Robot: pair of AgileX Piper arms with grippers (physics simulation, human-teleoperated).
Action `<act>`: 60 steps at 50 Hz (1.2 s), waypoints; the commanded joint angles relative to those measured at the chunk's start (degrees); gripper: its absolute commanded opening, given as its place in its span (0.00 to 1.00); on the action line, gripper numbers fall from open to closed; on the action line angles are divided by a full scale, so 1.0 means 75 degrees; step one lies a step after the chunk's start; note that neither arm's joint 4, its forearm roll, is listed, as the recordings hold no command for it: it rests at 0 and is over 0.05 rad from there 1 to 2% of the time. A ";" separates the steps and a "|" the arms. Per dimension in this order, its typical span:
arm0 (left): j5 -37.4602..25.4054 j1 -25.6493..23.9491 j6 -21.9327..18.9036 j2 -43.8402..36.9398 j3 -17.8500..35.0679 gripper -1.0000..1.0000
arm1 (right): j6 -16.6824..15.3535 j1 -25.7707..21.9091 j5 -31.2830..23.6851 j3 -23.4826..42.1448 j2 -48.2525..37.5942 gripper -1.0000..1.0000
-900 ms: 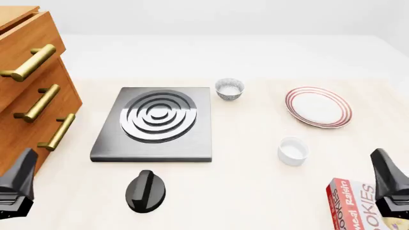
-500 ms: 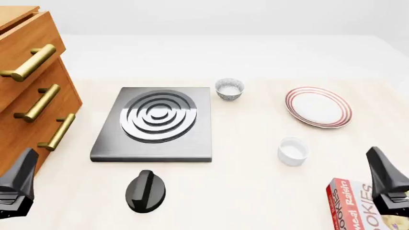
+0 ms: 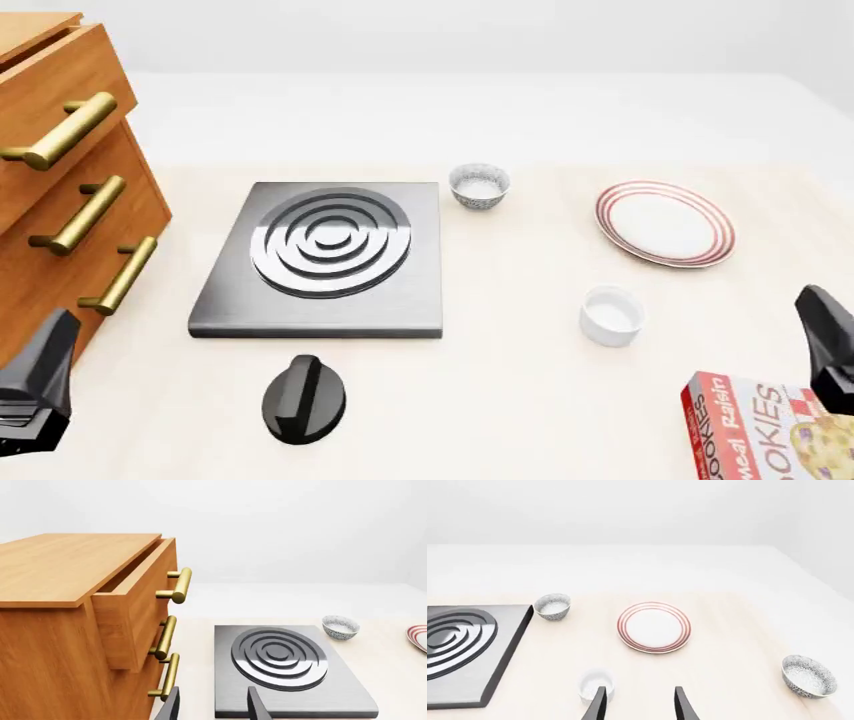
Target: Pick the akita bowl next to the cookies box and place it on the plate.
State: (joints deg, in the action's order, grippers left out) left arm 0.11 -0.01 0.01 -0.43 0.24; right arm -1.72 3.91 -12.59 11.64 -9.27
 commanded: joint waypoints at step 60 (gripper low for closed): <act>0.0000 0.0000 0.0001 -0.0001 0.0000 1.00 | -0.0132 0.3666 -0.1337 0.4381 -0.6270 1.00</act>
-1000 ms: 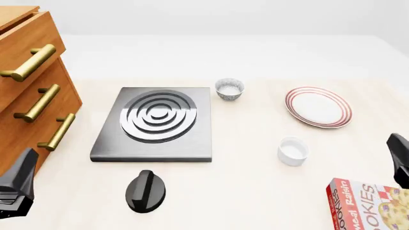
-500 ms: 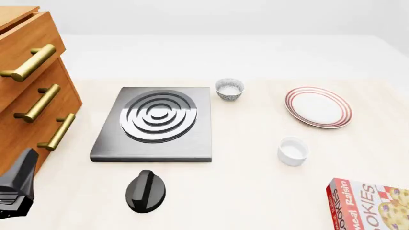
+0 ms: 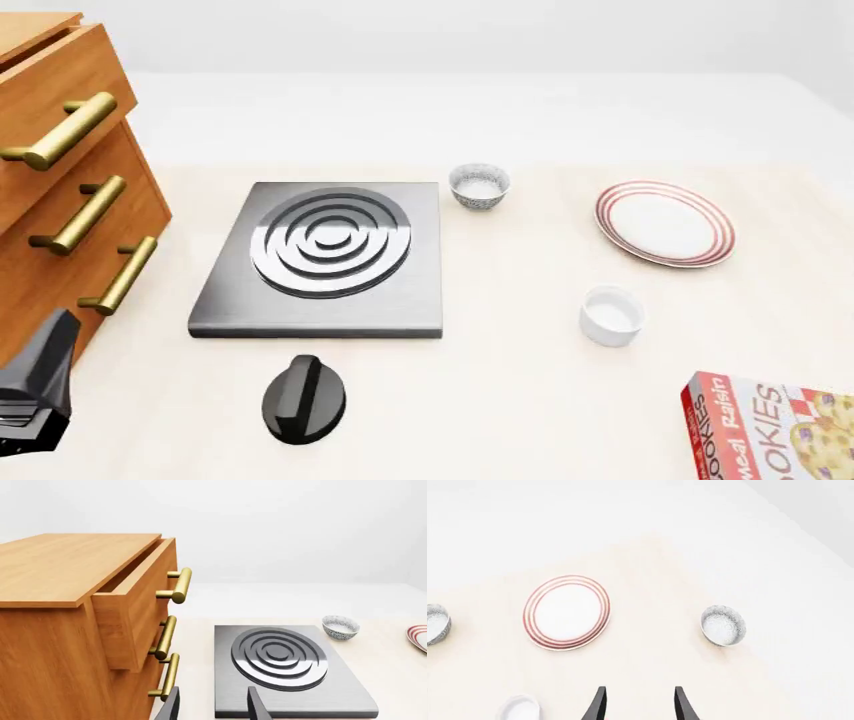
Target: Pick the akita bowl next to the cookies box and place it on the plate.
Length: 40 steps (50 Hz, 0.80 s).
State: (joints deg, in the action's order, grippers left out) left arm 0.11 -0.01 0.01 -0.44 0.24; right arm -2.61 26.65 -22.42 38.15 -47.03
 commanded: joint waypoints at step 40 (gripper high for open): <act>0.0000 0.0000 0.0000 0.0000 0.0000 1.00 | -0.0804 0.2912 -0.2465 0.5856 -0.5496 1.00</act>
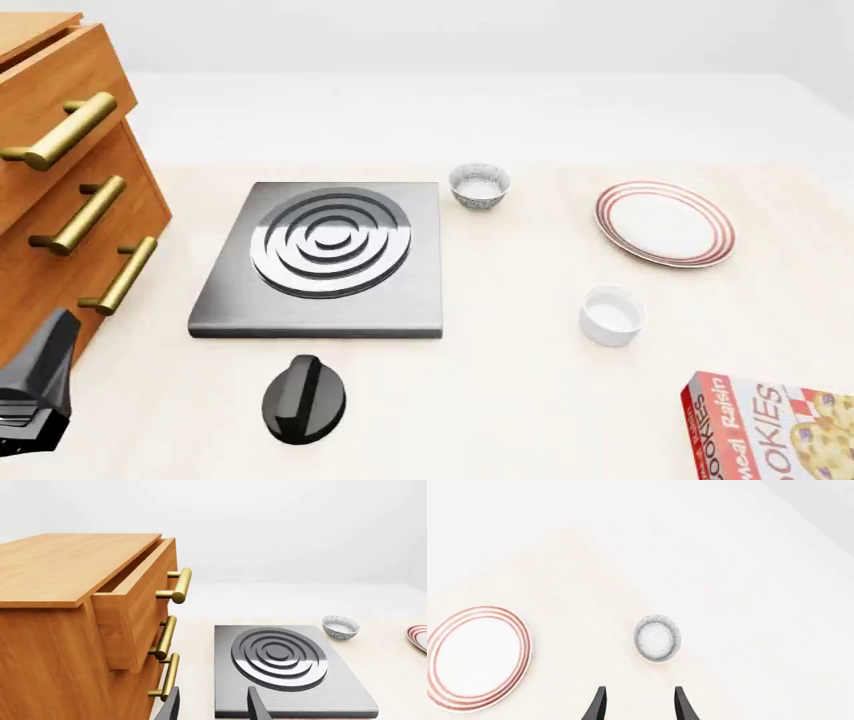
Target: Pick the akita bowl next to the cookies box and place it on the plate.
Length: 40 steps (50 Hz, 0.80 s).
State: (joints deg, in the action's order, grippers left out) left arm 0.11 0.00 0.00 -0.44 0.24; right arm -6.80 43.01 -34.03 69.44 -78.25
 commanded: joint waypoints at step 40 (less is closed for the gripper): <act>0.0000 0.0000 -0.0001 -0.0001 0.0000 1.00 | 0.1437 0.1188 -0.3006 0.5285 -0.3602 1.00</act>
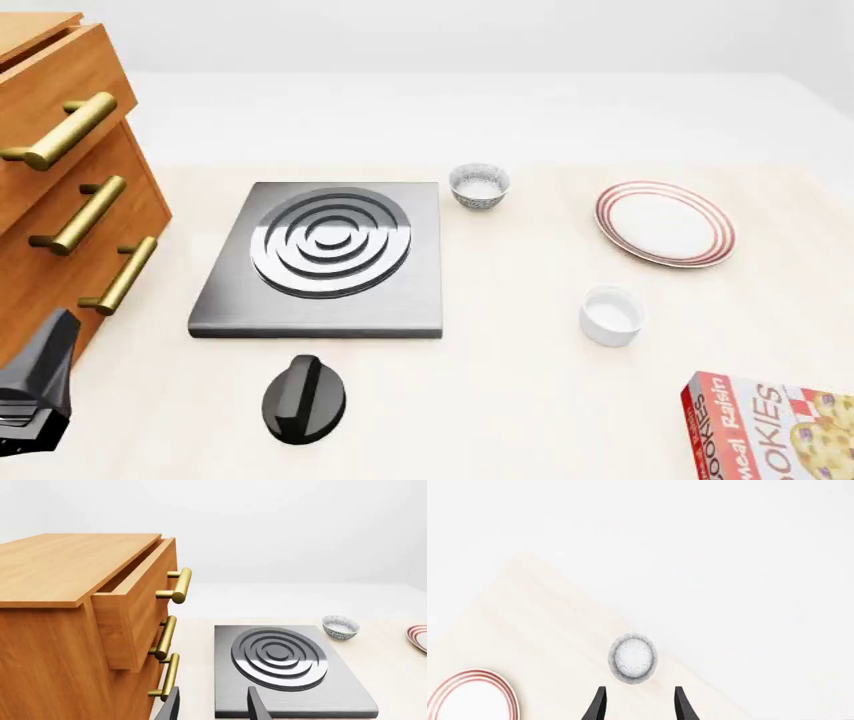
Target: Pick the akita bowl next to the cookies box and place it on the plate.
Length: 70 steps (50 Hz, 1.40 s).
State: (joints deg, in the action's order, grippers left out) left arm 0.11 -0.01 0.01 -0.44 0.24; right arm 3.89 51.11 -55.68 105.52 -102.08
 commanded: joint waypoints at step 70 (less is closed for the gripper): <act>0.0000 0.0000 -0.0001 -0.0001 0.0000 1.00 | -0.0326 0.0188 0.2127 -0.1110 -0.1384 1.00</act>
State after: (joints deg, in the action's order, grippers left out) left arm 0.11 -0.01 0.01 -0.44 0.24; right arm 1.53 52.75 -41.35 97.69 -111.10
